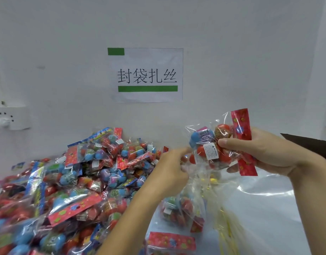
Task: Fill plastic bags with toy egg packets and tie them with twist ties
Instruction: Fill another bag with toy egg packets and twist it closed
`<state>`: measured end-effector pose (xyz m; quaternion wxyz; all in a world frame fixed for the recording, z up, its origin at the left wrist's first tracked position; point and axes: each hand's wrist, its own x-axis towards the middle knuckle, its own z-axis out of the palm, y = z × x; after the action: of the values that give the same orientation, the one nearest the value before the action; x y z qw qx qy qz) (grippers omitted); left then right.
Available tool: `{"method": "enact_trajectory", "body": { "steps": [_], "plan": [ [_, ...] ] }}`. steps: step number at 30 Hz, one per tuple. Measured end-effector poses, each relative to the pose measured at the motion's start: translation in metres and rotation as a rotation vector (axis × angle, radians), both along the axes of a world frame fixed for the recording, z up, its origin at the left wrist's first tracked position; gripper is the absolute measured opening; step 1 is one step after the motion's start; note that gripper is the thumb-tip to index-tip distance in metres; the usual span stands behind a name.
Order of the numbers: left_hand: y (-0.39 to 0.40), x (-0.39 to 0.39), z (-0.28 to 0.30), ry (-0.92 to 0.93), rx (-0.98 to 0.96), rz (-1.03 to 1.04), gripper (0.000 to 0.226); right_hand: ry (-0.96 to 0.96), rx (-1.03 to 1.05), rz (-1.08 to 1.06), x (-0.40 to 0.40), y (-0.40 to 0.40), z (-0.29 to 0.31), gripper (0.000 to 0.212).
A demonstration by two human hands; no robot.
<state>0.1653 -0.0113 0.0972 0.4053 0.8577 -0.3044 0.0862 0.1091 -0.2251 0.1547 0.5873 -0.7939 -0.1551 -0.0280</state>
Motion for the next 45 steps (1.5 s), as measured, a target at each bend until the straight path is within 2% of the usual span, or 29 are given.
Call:
{"method": "enact_trajectory", "body": {
  "steps": [3, 5, 11, 16, 21, 24, 27, 31, 33, 35, 37, 39, 43, 45],
  "plan": [
    [0.001, 0.002, 0.001, -0.071, -0.015, 0.069, 0.039, 0.009, -0.11, -0.017, -0.004, -0.003, 0.0, 0.039],
    [0.002, 0.005, 0.001, -0.106, -0.023, 0.134, 0.032, 0.021, -0.178, -0.029, -0.007, -0.004, 0.0, 0.029],
    [-0.002, -0.001, 0.002, -0.123, 0.072, 0.166, 0.037, 0.106, -0.388, -0.132, -0.009, -0.001, 0.001, 0.043],
    [-0.004, -0.006, 0.006, -0.17, 0.077, 0.157, 0.045, 0.179, -0.6, -0.242, -0.007, 0.006, -0.001, 0.034],
    [-0.006, -0.009, 0.009, -0.181, 0.139, 0.093, 0.051, 0.119, -0.721, -0.365, 0.004, 0.017, -0.004, 0.033],
    [-0.004, -0.01, 0.009, -0.155, 0.182, 0.108, 0.056, 0.07, -0.677, -0.409, 0.003, 0.015, -0.002, 0.032],
    [-0.001, -0.01, 0.01, -0.13, 0.191, 0.139, 0.044, 0.007, -0.555, -0.451, 0.0, 0.006, 0.001, 0.031],
    [-0.001, -0.008, 0.008, -0.102, 0.155, 0.152, 0.027, -0.008, -0.097, -0.35, -0.001, -0.003, 0.003, 0.028],
    [-0.002, -0.006, 0.005, -0.096, 0.097, 0.167, 0.019, 0.013, 0.138, -0.249, 0.0, -0.004, 0.003, 0.036],
    [-0.002, -0.003, 0.002, -0.1, 0.006, 0.177, 0.018, 0.021, 0.262, -0.145, 0.003, -0.004, 0.001, 0.042],
    [-0.003, -0.001, 0.0, -0.093, -0.083, 0.166, 0.027, 0.01, 0.266, -0.041, 0.006, -0.002, -0.006, 0.036],
    [-0.003, 0.002, -0.001, -0.045, -0.16, 0.147, 0.024, 0.0, 0.245, 0.012, 0.011, -0.001, -0.013, 0.027],
    [0.0, 0.006, 0.0, 0.083, -0.269, 0.082, 0.026, 0.024, 0.275, 0.03, 0.021, -0.005, -0.026, 0.039],
    [0.001, 0.008, 0.0, 0.089, -0.254, 0.082, 0.03, 0.023, 0.255, 0.043, 0.023, -0.007, -0.03, 0.033]
  ]
}}
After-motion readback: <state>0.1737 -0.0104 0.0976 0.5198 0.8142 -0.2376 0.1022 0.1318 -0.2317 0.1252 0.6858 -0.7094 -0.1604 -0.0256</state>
